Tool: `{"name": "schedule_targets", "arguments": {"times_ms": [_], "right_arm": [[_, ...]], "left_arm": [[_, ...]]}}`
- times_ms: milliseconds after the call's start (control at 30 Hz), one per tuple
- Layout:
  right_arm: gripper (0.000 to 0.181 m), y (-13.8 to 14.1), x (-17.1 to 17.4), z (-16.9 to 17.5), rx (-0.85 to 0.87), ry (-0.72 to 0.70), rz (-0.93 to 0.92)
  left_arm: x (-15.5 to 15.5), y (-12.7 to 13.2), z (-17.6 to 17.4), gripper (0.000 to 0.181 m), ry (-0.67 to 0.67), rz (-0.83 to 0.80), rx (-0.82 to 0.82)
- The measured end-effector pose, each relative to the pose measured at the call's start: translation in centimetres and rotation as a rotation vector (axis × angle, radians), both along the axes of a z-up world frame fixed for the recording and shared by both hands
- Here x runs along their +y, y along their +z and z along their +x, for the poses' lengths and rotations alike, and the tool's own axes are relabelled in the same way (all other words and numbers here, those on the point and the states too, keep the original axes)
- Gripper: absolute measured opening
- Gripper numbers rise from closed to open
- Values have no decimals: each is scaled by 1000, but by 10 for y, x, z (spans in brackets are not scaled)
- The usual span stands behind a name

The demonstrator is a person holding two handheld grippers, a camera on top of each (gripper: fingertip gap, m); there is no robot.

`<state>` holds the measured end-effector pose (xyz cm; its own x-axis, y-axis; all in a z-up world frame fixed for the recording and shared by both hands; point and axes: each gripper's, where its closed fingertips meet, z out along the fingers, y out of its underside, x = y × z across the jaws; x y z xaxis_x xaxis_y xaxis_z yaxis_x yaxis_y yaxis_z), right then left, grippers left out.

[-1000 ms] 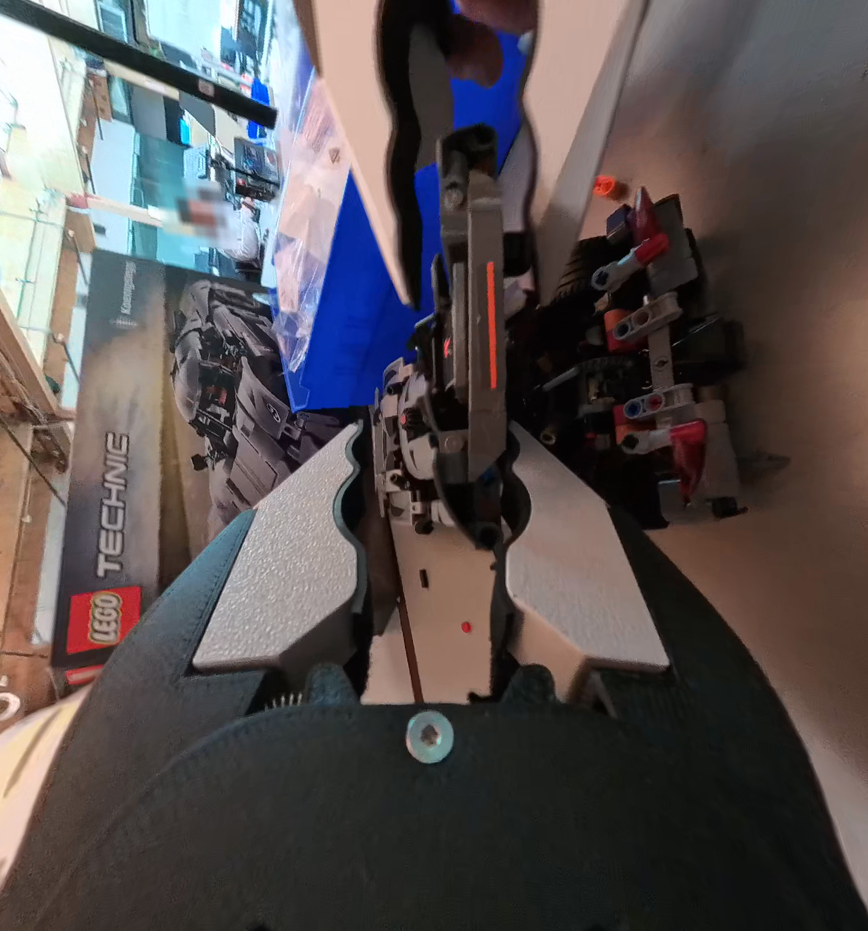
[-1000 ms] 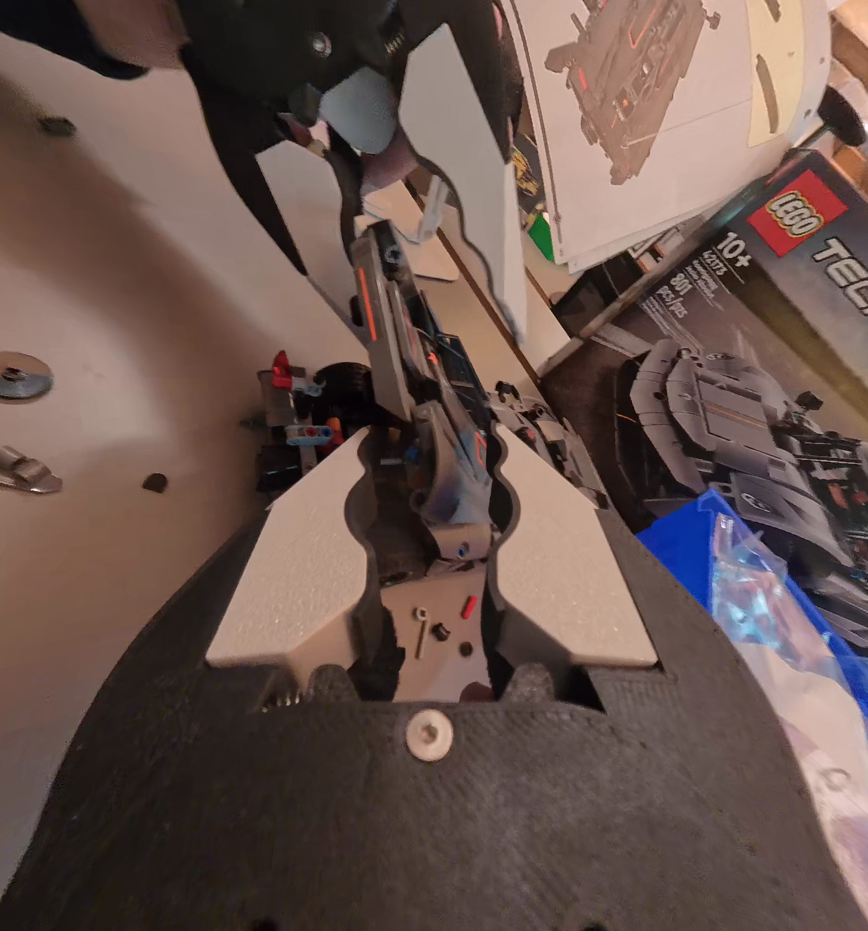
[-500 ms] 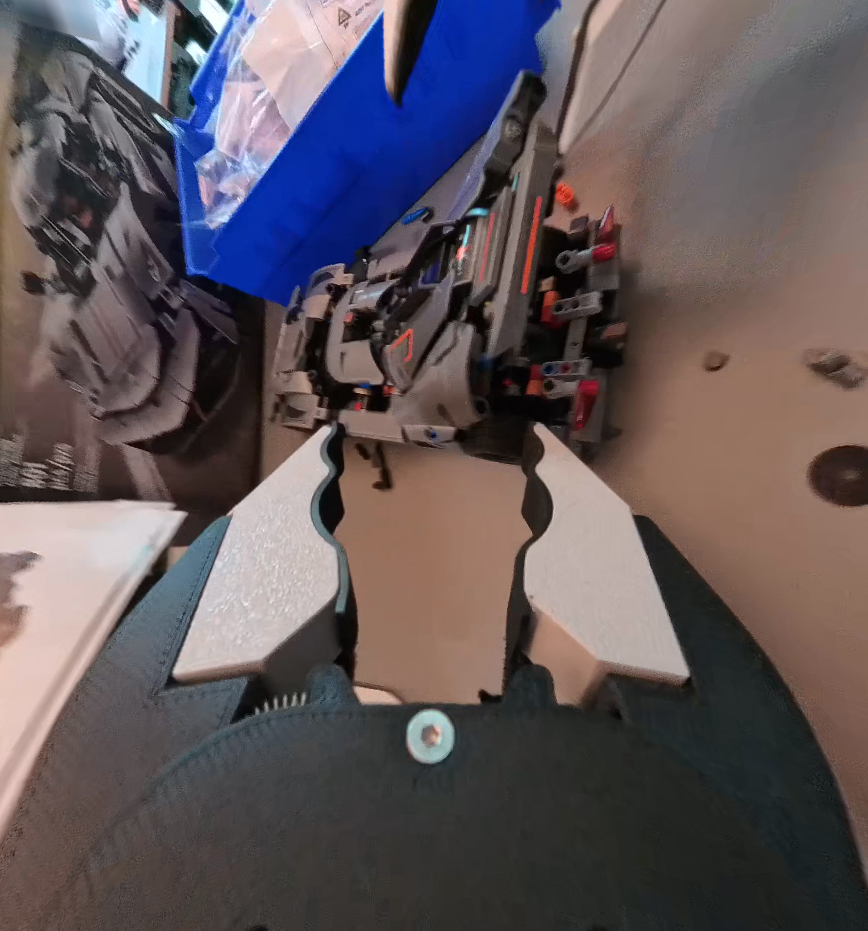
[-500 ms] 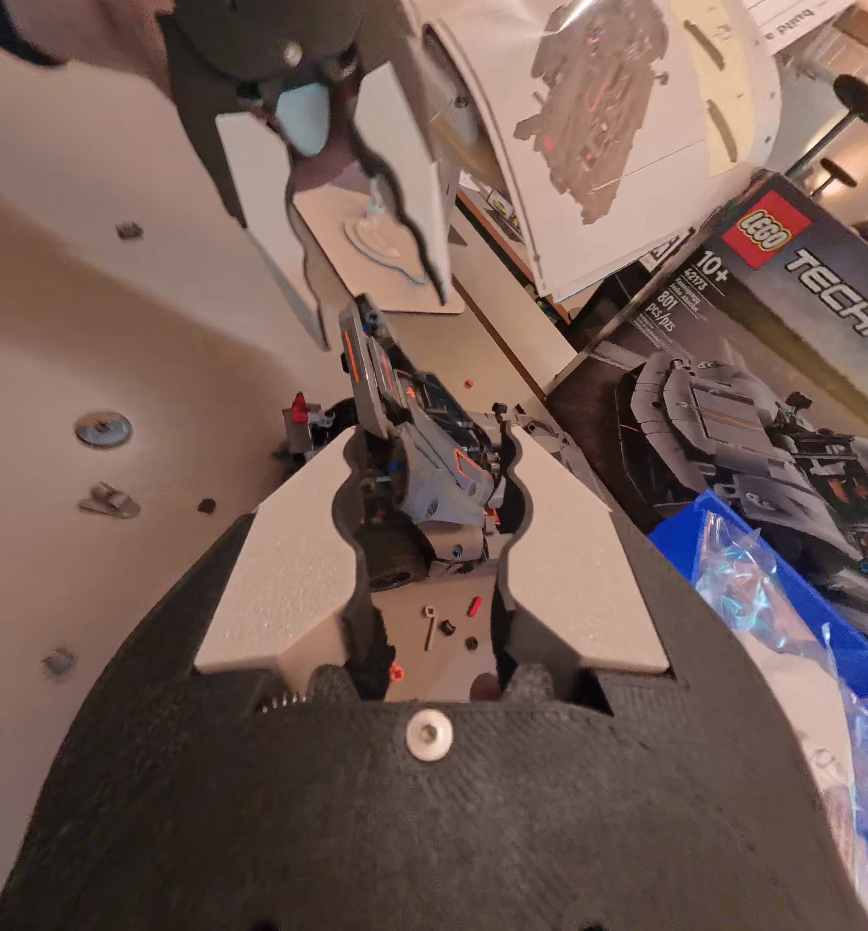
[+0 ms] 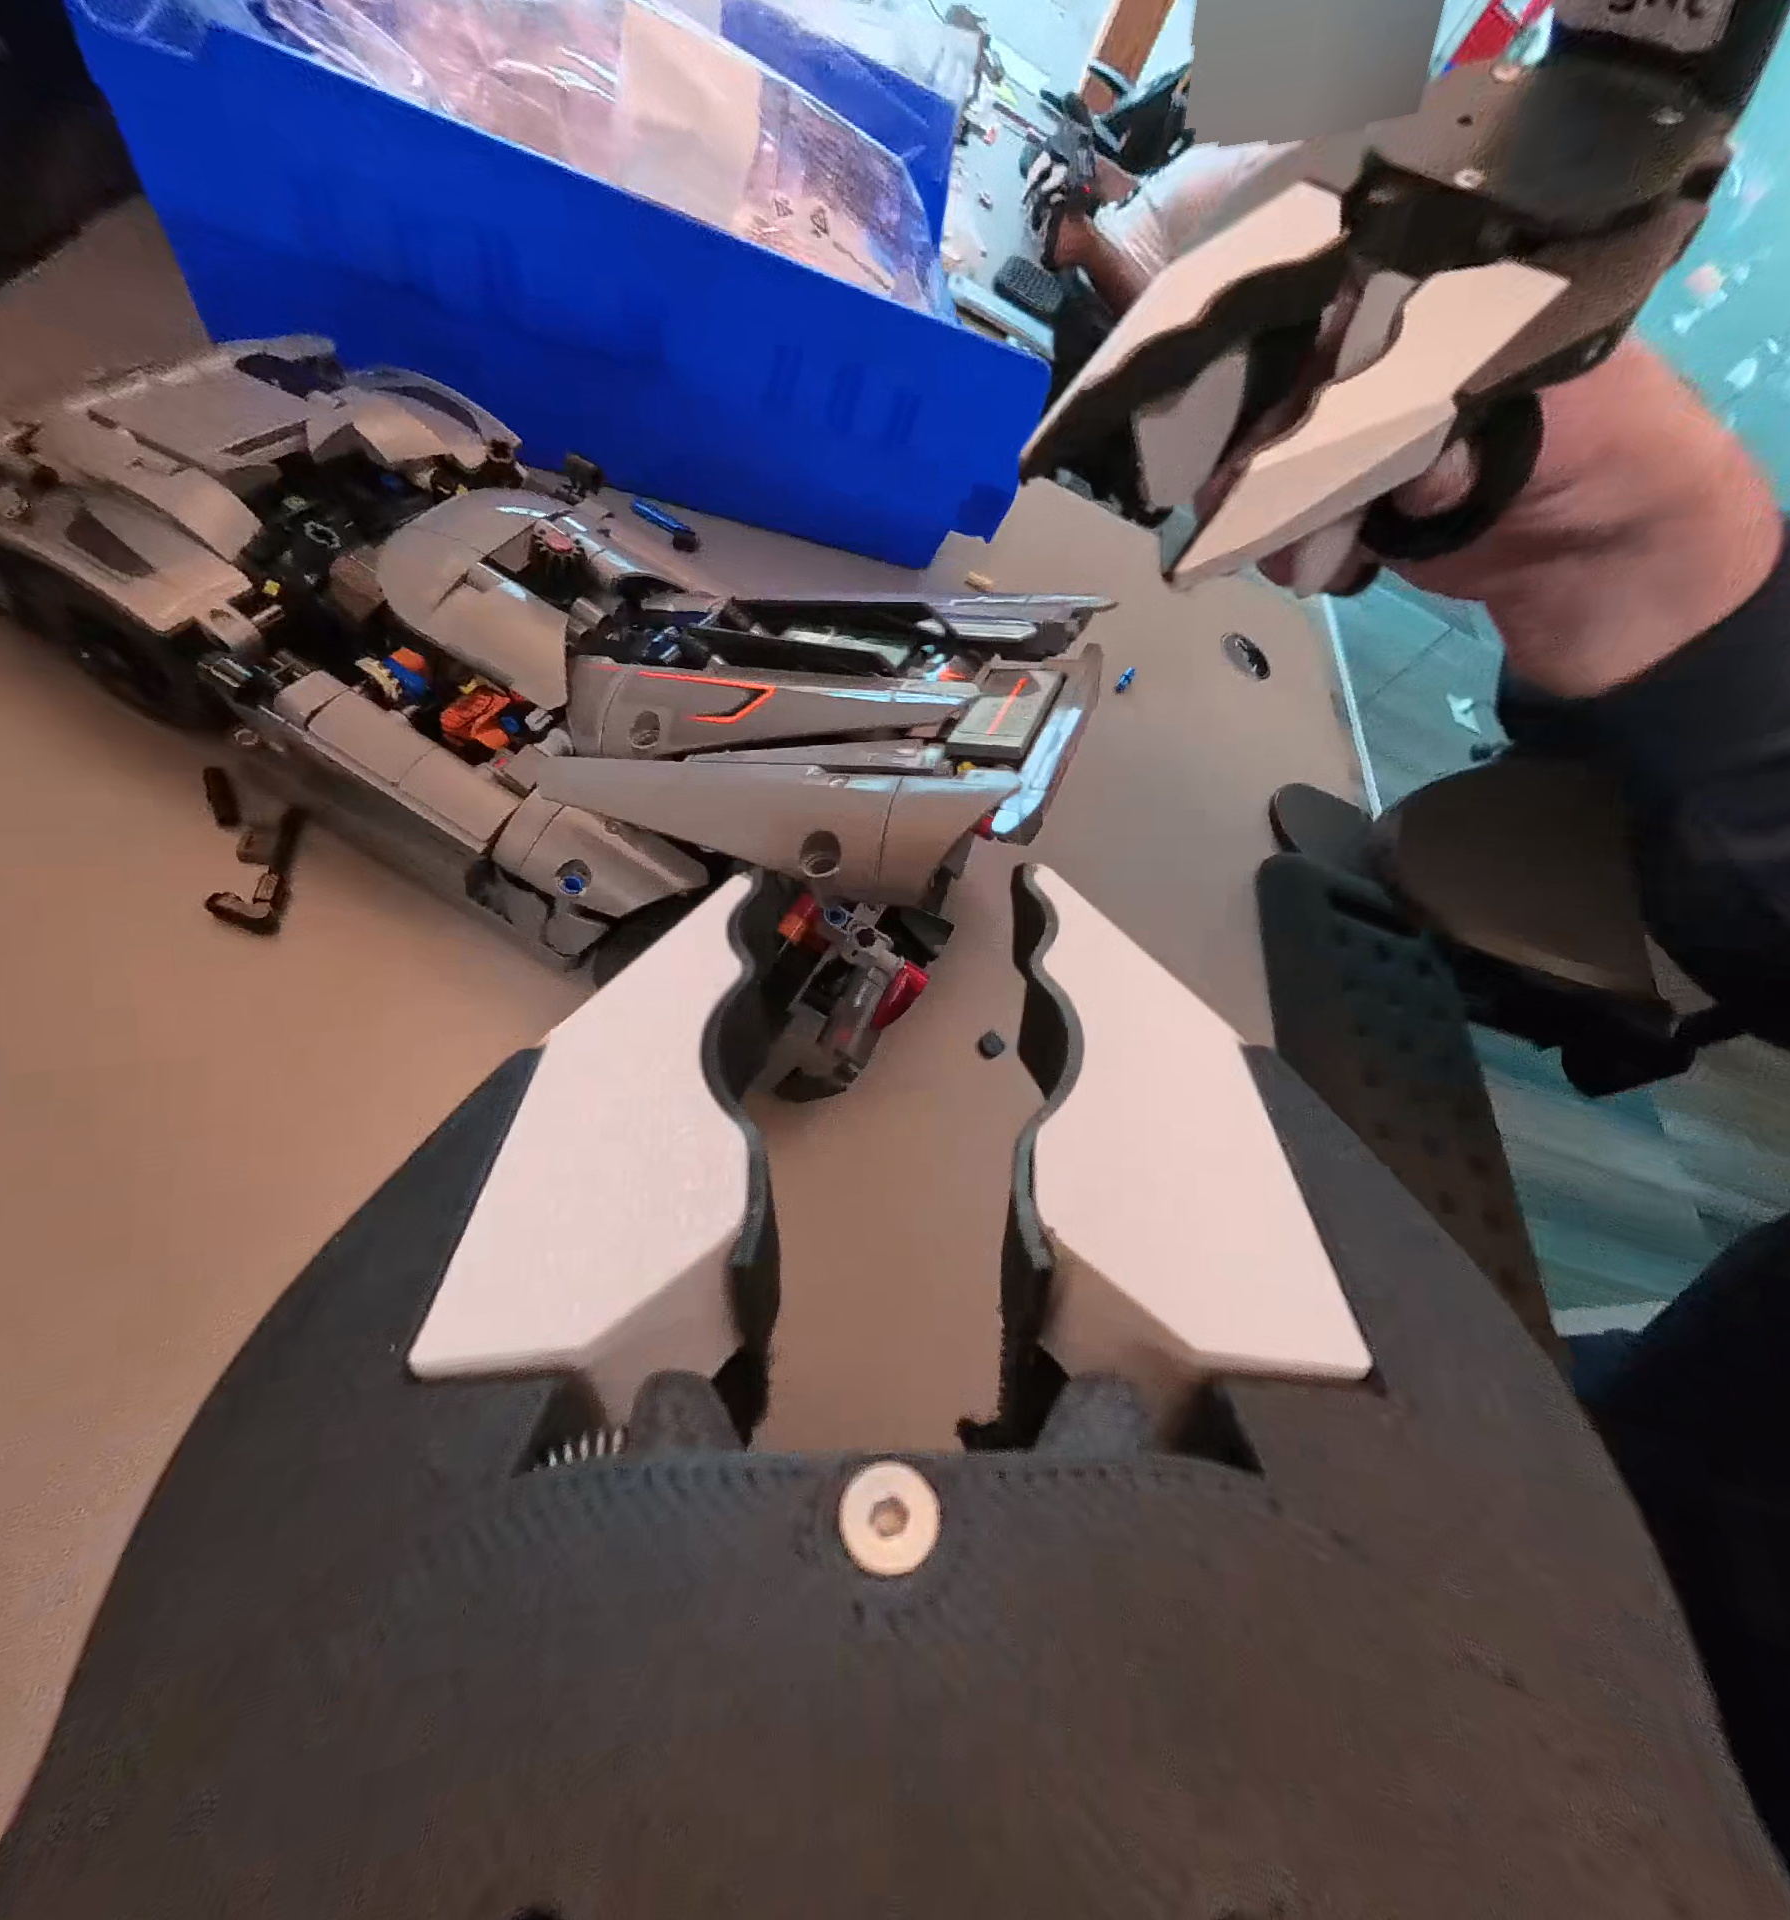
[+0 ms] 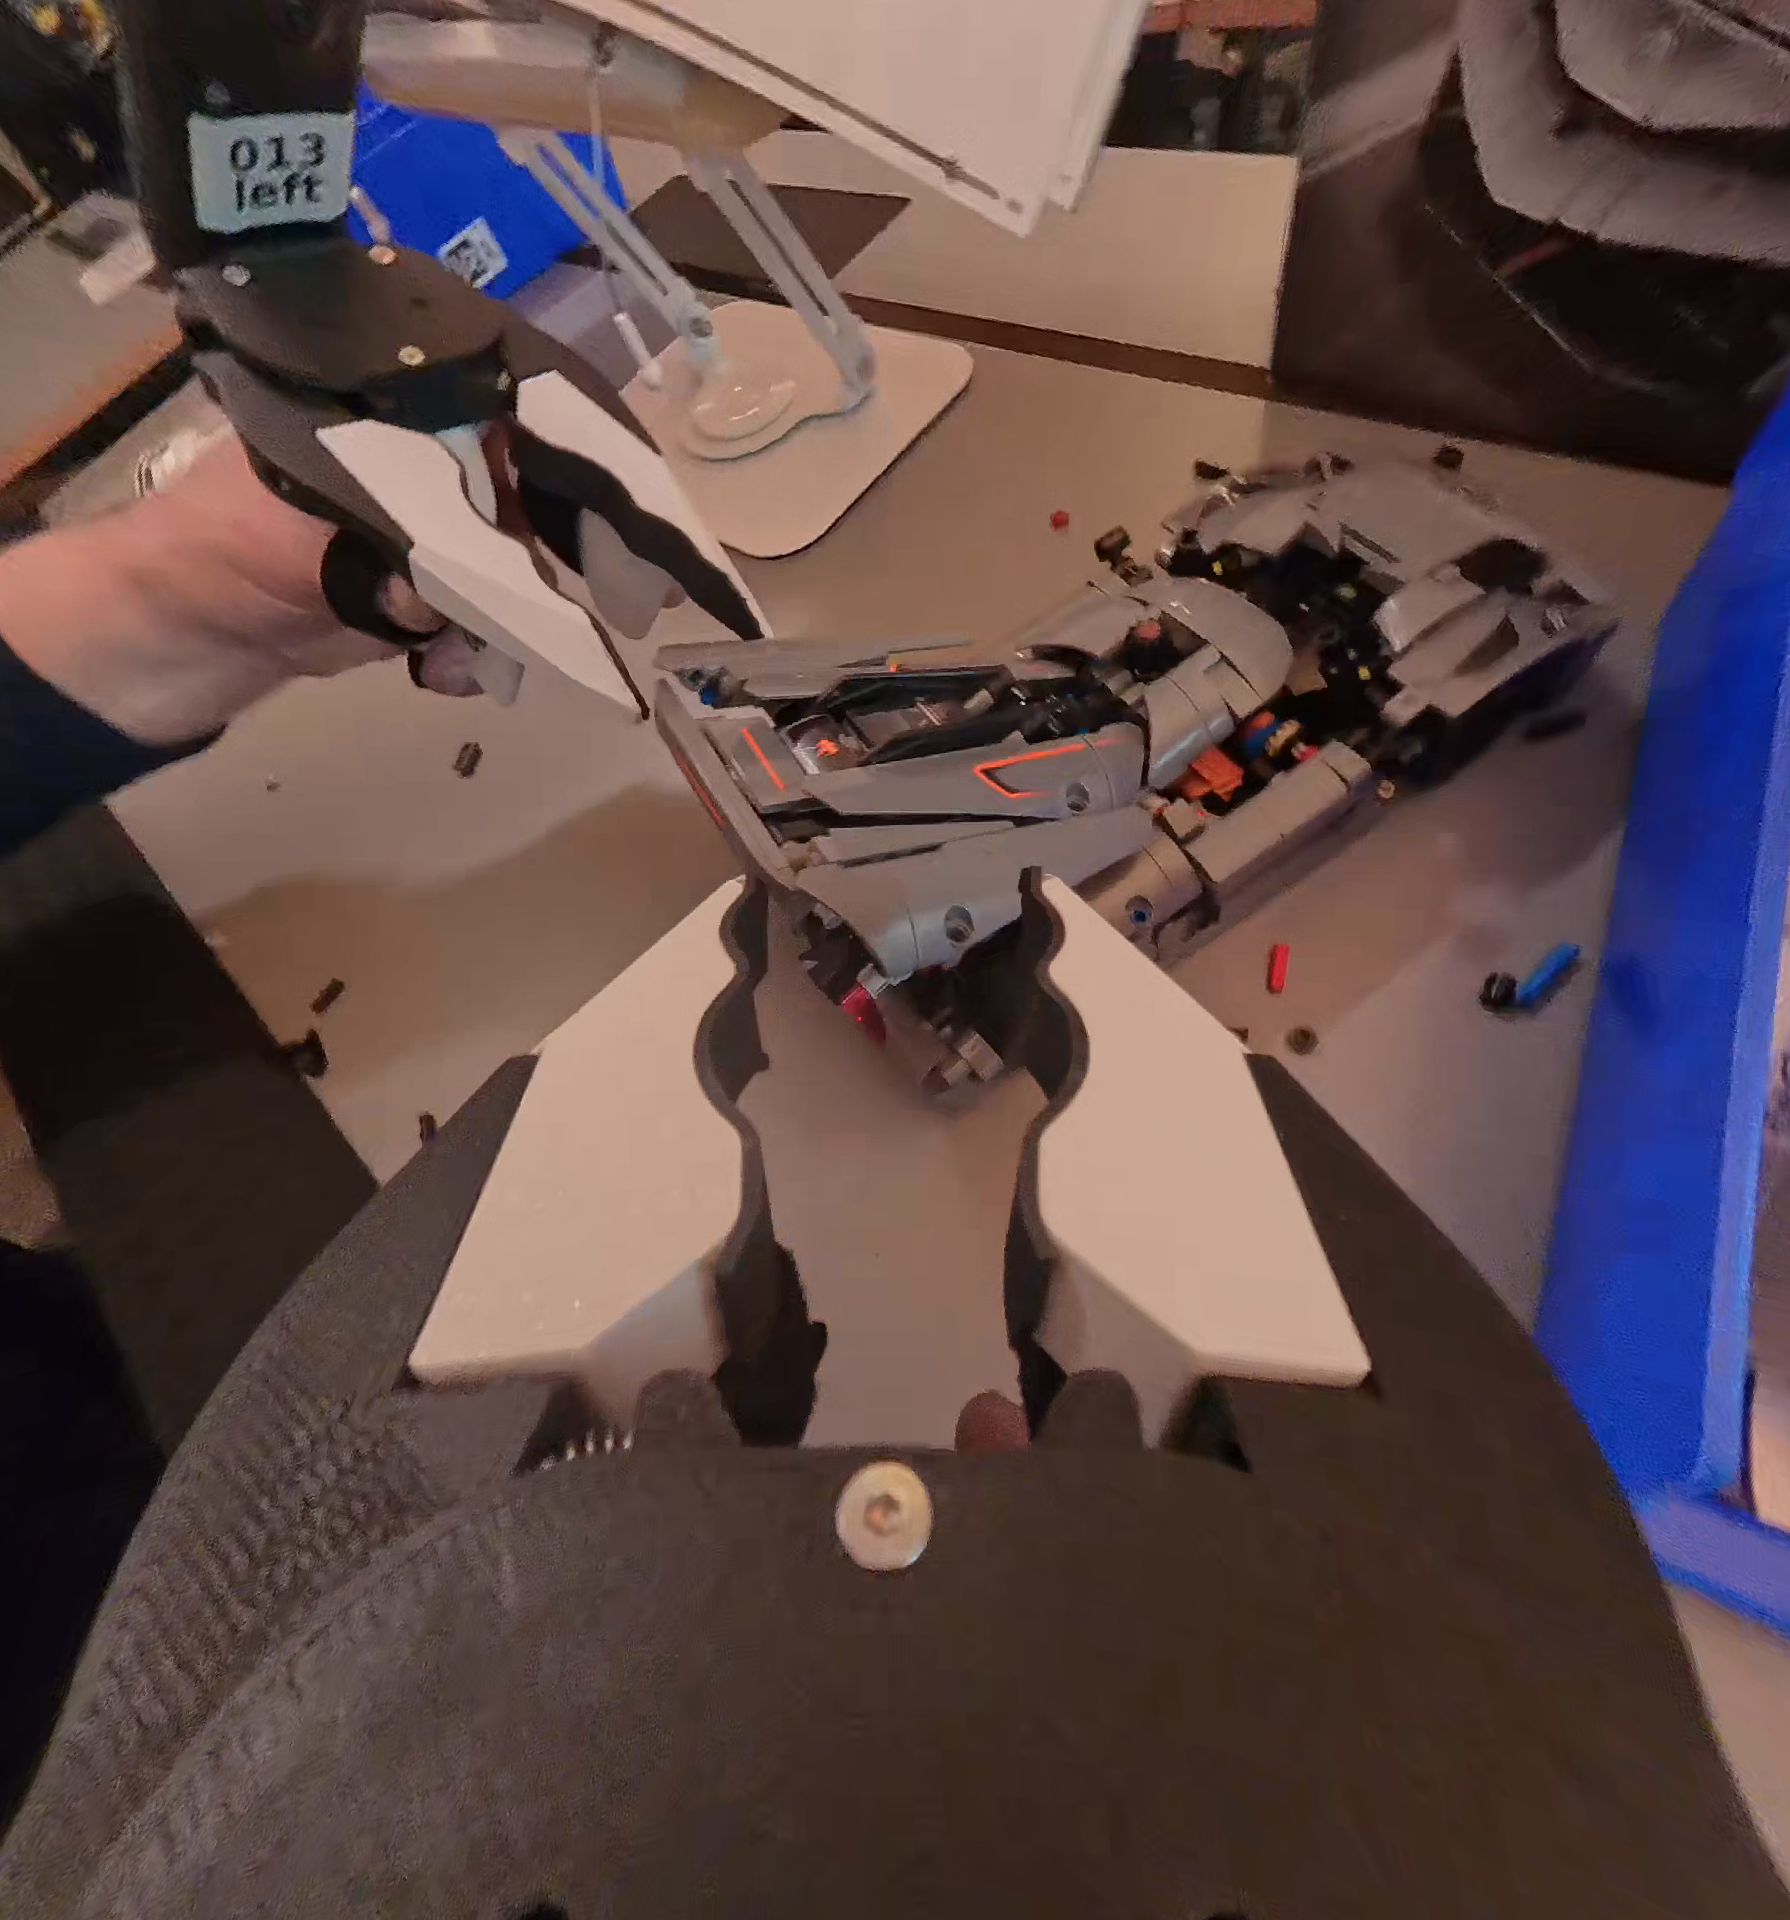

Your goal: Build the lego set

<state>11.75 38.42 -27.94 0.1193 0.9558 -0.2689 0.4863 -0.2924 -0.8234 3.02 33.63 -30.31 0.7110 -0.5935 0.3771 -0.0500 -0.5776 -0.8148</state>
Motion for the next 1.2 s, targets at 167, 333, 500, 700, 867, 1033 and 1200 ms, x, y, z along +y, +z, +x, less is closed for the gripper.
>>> {"name": "schedule_targets", "arguments": {"times_ms": [167,333,500,700,867,1033,1200], "right_arm": [[56,-10,2,-6,-19,-64,-223],[45,-12,11,-12,33,-131,-385],[41,-19,7,-13,-3,-131,-368],[41,-20,9,-10,-7,-128,-338],[44,-16,10,-11,22,-124,-379],[40,-21,15,-15,11,-131,-388],[41,-29,11,-14,-31,-114,-395]], "left_arm": [[8,4,-3,49,32,-85,-167],[10,2,2,43,17,-134,-338],[13,-3,-7,36,50,-125,-338],[8,-4,-14,37,59,-98,-327],[6,6,-21,37,90,-75,-420],[11,-1,-5,38,51,-138,-426],[12,2,-6,37,67,-110,-432]]}}
